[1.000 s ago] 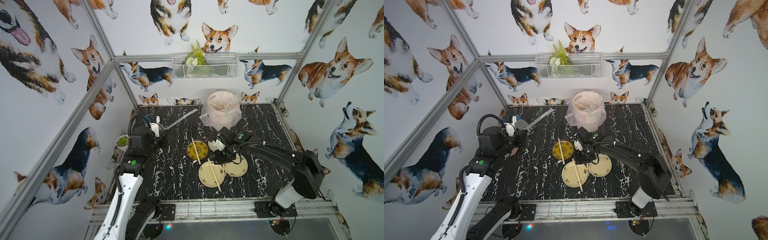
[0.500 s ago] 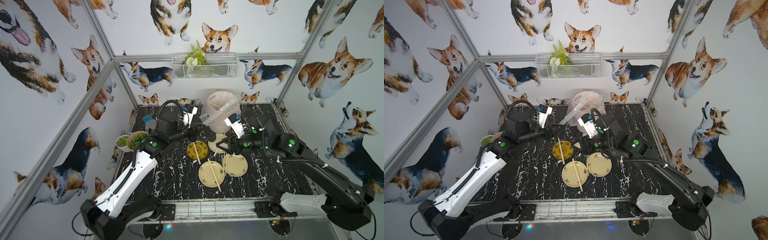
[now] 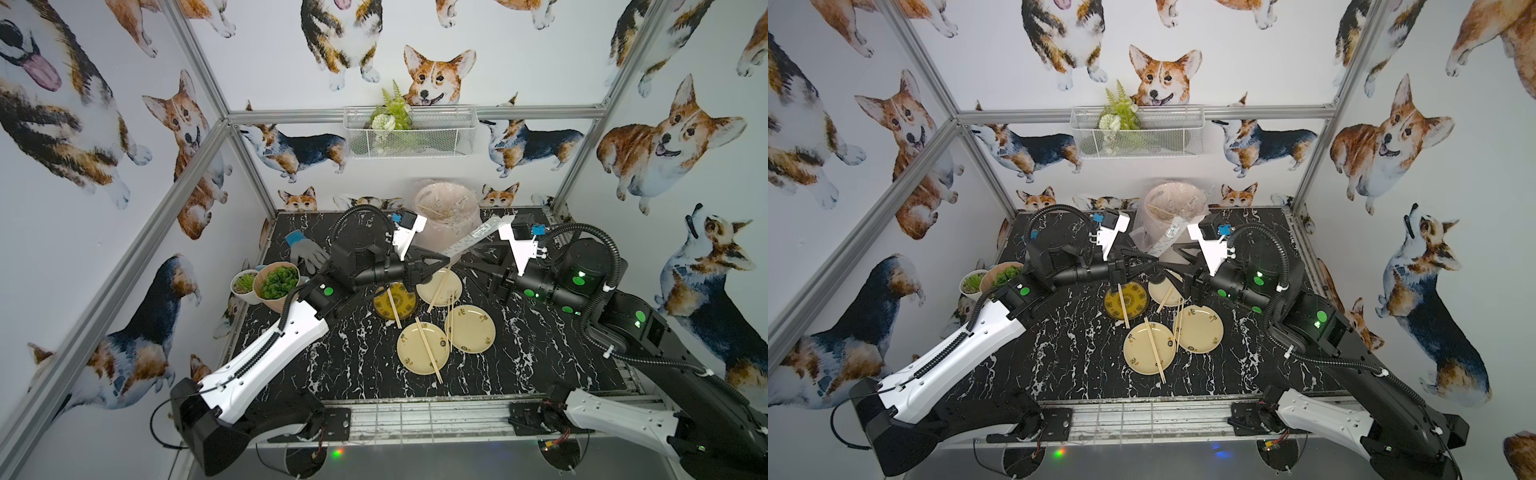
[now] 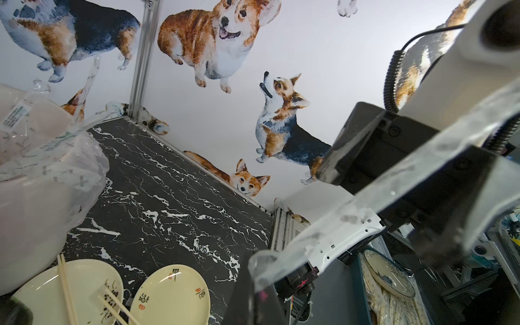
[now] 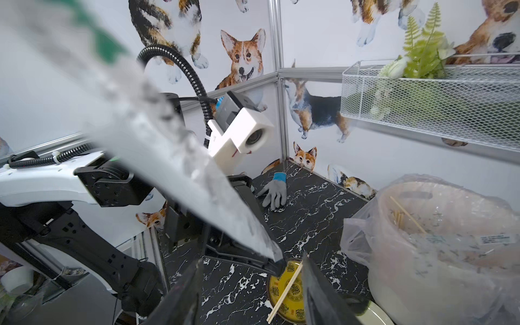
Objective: Remove the packaging of disposable chopsticks
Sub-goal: Place the packet bag in the trash bin.
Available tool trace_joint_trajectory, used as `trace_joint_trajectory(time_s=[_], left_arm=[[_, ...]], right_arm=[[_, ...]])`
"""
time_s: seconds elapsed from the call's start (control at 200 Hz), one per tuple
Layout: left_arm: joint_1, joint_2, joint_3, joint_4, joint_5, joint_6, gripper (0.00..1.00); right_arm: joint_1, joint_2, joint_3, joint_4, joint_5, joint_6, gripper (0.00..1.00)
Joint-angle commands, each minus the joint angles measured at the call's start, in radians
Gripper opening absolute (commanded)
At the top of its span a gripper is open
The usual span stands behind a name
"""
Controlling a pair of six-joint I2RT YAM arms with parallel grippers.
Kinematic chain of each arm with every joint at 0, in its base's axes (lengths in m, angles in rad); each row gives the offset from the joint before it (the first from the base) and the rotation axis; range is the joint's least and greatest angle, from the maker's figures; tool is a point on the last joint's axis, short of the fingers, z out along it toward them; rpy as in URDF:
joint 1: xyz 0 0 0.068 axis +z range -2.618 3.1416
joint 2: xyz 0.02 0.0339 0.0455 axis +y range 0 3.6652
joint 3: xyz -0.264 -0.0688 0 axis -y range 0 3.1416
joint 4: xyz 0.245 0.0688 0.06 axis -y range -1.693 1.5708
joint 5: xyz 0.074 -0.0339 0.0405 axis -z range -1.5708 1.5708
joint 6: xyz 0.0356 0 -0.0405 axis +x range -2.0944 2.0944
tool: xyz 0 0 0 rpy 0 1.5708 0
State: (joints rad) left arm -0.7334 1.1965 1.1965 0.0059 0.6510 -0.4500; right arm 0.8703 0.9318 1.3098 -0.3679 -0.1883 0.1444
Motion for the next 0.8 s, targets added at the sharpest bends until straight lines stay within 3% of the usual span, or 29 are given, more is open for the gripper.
trace_joint_trajectory(time_s=[0.0,0.13,0.345,0.46,0.501,0.506,0.636,0.666,0.731,0.796], left_arm=[[-0.001,-0.014,-0.016,0.09,0.041,-0.019,0.0],[0.0,-0.025,-0.023,0.092,0.044,-0.036,0.0],[-0.001,0.003,0.001,0.089,0.112,-0.087,0.0],[-0.001,0.012,0.01,0.087,0.13,-0.1,0.0],[-0.001,0.012,0.011,0.082,0.134,-0.1,0.0],[-0.001,0.012,0.011,0.082,0.134,-0.1,0.0],[0.003,0.0,0.008,0.063,0.117,-0.085,0.0],[0.006,-0.009,0.005,0.058,0.102,-0.078,0.11],[0.016,-0.036,-0.01,0.039,0.041,-0.064,0.45],[0.032,-0.072,-0.034,0.021,-0.033,-0.045,0.63]], right_arm=[[0.0,-0.005,0.002,0.063,0.049,-0.035,0.54],[-0.001,-0.006,-0.002,0.067,0.076,-0.065,0.52],[-0.001,0.042,0.028,0.073,-0.038,-0.141,0.46],[0.0,0.056,0.037,0.079,-0.046,-0.171,0.29],[-0.001,0.059,0.041,0.079,-0.049,-0.179,0.12],[-0.001,0.059,0.043,0.079,-0.049,-0.18,0.02],[-0.002,0.056,0.049,0.076,-0.03,-0.19,0.0],[-0.004,0.057,0.054,0.074,-0.008,-0.187,0.0],[-0.029,0.077,0.08,0.058,0.03,-0.175,0.0],[-0.112,0.125,0.137,0.03,0.012,-0.133,0.0]])
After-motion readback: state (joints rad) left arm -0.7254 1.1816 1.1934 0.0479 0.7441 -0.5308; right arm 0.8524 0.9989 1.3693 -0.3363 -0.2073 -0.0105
